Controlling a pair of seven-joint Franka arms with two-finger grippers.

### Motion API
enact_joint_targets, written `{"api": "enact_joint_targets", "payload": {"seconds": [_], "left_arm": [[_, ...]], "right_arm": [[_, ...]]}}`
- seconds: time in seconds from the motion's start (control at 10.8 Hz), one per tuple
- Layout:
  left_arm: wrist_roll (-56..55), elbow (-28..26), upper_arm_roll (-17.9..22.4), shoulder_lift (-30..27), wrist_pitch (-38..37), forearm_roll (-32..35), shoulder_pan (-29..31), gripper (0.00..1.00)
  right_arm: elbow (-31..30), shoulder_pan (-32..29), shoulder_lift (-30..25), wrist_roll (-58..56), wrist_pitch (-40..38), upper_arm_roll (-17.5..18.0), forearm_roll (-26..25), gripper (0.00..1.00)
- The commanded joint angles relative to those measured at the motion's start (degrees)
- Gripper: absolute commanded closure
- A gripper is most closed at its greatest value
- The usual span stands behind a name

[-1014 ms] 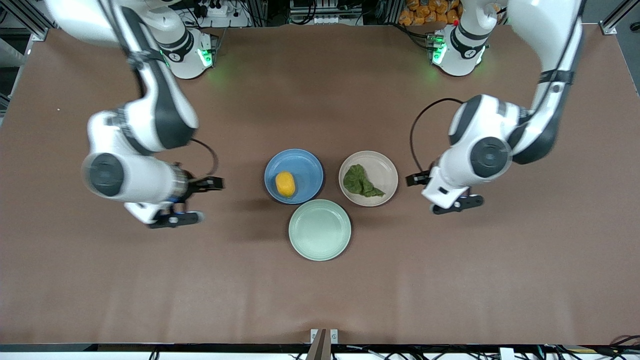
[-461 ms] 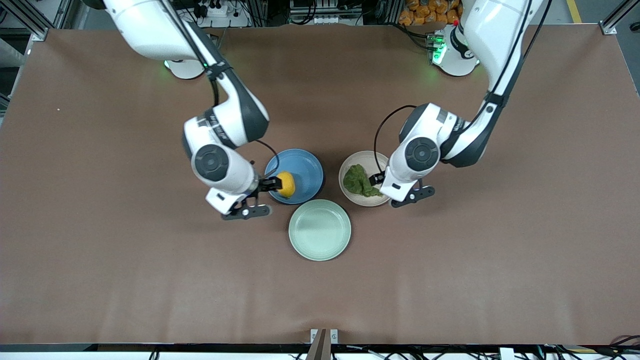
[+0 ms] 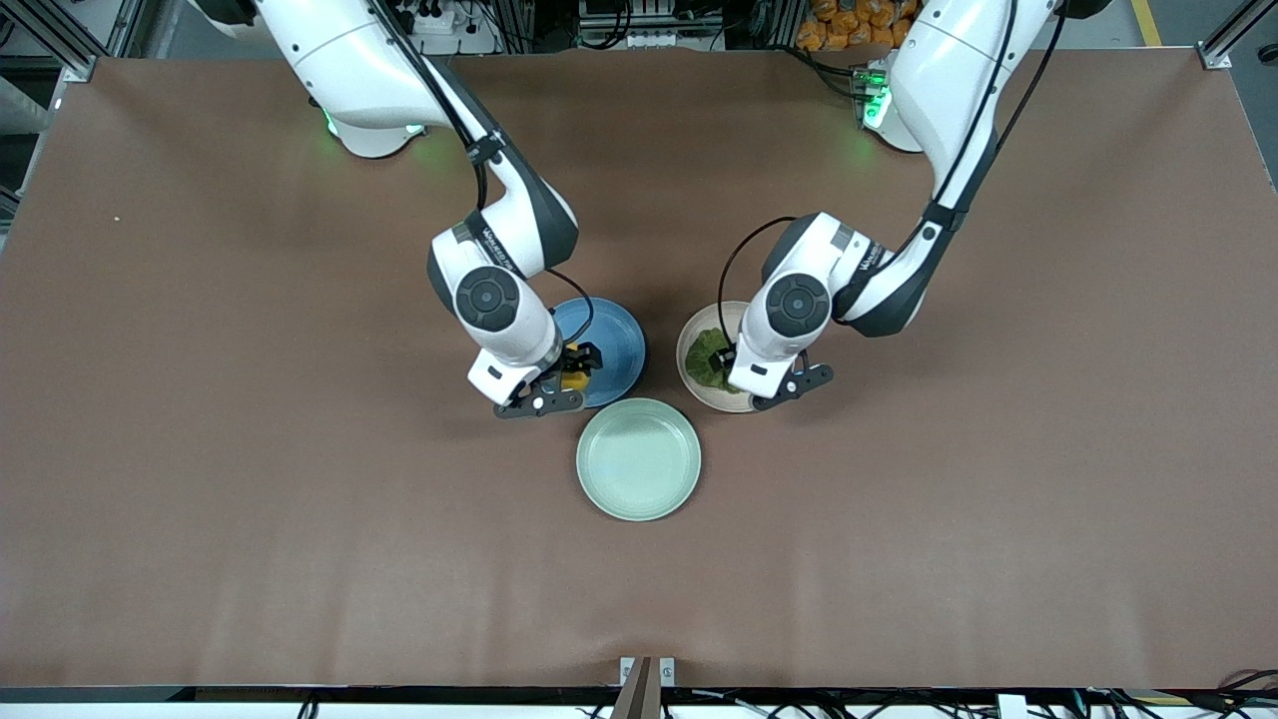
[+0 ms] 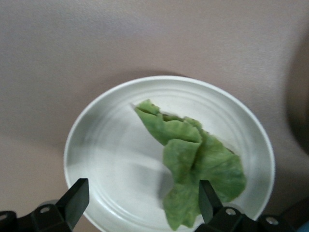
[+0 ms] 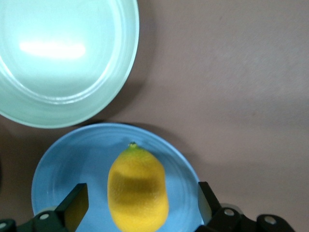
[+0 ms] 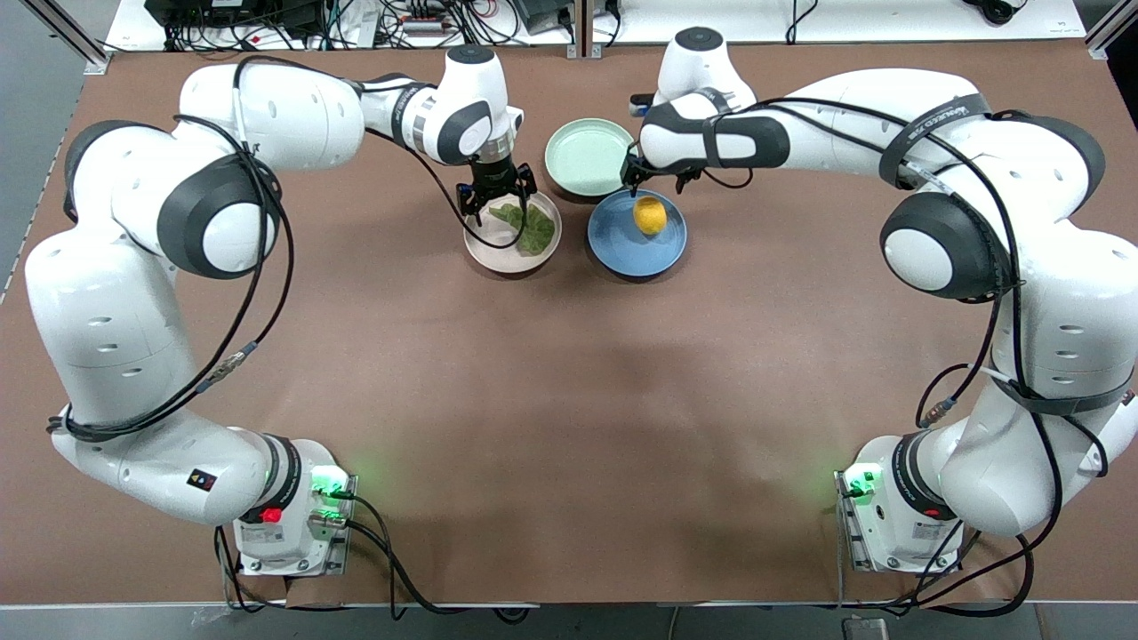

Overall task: Pick lemon and lettuce from blue and beige plates
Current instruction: 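Close the right gripper on the lemon while the left gripper grips lettuce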

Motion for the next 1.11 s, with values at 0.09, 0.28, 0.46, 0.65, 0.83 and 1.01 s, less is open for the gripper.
{"api": "enact_joint_targets", "payload": {"seconds": [0.09, 0.28, 0.46, 0.65, 0.83, 1.01], "left_arm": [[-4.4, 0.9, 0.4, 2.9, 4.7, 0.3, -1.4, 0.0], [-5.4, 1.7, 0.4, 4.1, 5.9, 0.3, -1.9, 0.14], [-6.9, 2.7, 0.4, 4.5, 5.9, 0.3, -2.1, 0.45], [-6.9, 3.1, 0.3, 4.6, 5.9, 0.2, -2.0, 0.96], [-6.9, 3.3, 0.3, 4.4, 5.9, 0.3, -2.1, 1.0], [-6.9, 3.7, 0.5, 3.4, 5.3, 0.4, -2.0, 1.0]], "right_arm": [[-4.1, 2.3, 1.2, 2.4, 7.9, -0.5, 0.5, 0.0], [-5.1, 3.5, 2.6, 4.6, 11.0, -0.6, 0.1, 0.0], [-5.1, 3.9, 3.0, 4.7, 11.1, -0.6, -0.1, 0.01], [-5.0, 3.9, 2.9, 4.3, 10.6, -0.6, -0.6, 0.53], [-4.3, 3.4, 2.7, 4.0, 9.6, -0.6, -0.6, 0.82], [-0.4, 2.7, 2.5, 4.0, 2.7, -0.8, -0.6, 0.89]]}}
